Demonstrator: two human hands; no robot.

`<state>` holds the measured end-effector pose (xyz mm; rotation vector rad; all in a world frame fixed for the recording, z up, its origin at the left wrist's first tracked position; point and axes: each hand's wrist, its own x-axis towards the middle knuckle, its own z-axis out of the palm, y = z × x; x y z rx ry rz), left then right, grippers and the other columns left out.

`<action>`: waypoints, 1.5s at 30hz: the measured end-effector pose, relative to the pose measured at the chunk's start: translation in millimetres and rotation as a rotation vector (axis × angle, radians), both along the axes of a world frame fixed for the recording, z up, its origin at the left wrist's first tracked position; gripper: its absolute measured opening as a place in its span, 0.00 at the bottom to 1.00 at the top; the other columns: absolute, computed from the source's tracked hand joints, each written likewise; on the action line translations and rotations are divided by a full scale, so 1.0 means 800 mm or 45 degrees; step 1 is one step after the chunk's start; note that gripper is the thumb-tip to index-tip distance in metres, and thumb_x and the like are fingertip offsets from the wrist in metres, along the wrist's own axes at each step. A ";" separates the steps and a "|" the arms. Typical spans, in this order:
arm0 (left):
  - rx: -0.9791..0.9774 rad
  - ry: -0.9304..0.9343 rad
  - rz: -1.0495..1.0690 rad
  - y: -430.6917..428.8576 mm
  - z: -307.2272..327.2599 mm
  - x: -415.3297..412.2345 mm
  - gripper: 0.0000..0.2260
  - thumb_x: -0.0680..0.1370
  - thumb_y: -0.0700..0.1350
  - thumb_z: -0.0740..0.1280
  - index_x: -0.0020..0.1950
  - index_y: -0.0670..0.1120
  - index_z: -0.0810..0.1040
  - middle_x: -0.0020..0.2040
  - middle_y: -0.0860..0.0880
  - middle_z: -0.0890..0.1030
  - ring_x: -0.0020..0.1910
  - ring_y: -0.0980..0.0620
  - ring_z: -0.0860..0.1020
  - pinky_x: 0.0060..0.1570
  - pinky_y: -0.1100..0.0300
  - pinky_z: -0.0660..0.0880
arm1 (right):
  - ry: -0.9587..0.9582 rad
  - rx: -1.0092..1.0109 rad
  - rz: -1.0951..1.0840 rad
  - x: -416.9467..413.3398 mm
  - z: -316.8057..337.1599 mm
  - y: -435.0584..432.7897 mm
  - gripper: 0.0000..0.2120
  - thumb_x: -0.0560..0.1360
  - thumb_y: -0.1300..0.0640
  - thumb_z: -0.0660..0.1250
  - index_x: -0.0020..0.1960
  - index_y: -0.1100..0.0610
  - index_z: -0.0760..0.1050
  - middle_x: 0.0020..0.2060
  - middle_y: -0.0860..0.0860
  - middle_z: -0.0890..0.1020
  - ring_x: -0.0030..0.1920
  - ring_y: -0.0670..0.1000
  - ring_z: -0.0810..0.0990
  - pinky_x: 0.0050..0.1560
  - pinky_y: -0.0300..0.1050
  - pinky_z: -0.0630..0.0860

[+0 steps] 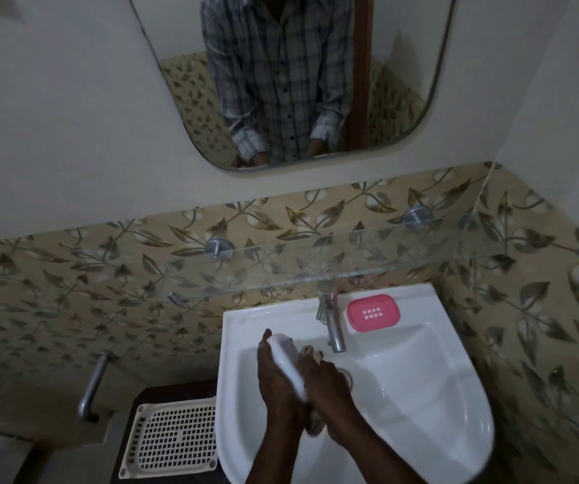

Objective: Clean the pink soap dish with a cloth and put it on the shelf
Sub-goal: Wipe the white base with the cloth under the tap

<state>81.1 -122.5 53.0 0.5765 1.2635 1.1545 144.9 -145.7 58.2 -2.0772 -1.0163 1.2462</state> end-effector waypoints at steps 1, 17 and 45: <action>0.018 -0.069 0.032 0.006 0.004 -0.003 0.21 0.81 0.61 0.57 0.69 0.53 0.75 0.66 0.43 0.80 0.61 0.43 0.80 0.63 0.41 0.76 | 0.266 -0.022 -0.174 0.000 -0.002 -0.008 0.20 0.78 0.44 0.59 0.57 0.58 0.79 0.48 0.57 0.86 0.47 0.56 0.85 0.47 0.48 0.81; -0.342 0.059 -0.494 0.028 -0.010 -0.030 0.29 0.75 0.55 0.72 0.72 0.44 0.72 0.63 0.39 0.81 0.59 0.37 0.81 0.50 0.49 0.80 | 0.497 0.362 -0.491 0.009 -0.007 -0.040 0.12 0.71 0.65 0.69 0.53 0.54 0.81 0.37 0.51 0.87 0.35 0.51 0.85 0.35 0.46 0.81; -0.397 -0.128 -0.836 0.055 -0.004 -0.080 0.09 0.80 0.41 0.66 0.51 0.40 0.85 0.47 0.41 0.85 0.46 0.45 0.84 0.43 0.55 0.82 | -0.763 1.261 1.129 0.083 -0.036 -0.020 0.21 0.72 0.64 0.67 0.64 0.59 0.72 0.57 0.58 0.81 0.60 0.59 0.79 0.64 0.50 0.76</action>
